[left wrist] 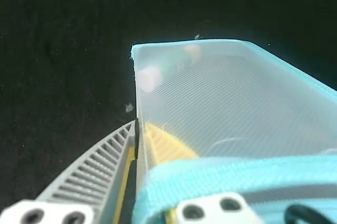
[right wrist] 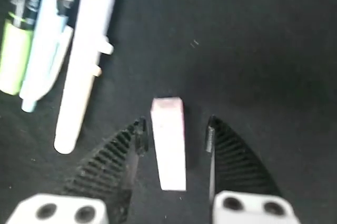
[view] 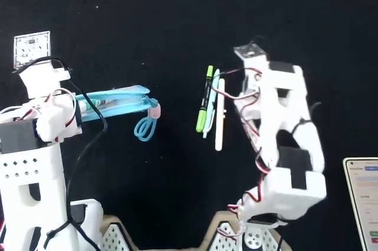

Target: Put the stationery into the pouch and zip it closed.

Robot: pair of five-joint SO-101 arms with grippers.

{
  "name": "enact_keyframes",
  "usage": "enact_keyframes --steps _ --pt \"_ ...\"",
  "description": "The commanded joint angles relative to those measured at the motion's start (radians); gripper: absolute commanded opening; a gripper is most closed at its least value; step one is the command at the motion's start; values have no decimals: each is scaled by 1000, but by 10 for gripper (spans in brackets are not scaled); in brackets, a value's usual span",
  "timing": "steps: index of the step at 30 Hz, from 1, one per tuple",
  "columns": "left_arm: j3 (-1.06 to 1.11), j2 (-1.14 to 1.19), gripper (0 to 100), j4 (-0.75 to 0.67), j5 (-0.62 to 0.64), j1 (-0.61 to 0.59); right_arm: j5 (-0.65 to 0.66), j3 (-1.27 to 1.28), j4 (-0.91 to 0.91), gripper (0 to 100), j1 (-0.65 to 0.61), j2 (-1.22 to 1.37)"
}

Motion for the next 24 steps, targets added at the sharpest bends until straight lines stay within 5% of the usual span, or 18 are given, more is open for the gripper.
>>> enact_keyframes --steps 1,16,21,24 --pt "-1 5 30 -2 5 -7 8 -59 12 163 -49 31" --pt "-1 5 30 0 5 -7 129 -59 2 155 25 84" --pt "-1 5 30 0 5 -7 123 -39 -89 5 26 76" --pt "-1 5 30 0 5 -7 123 -61 -41 8 29 36"
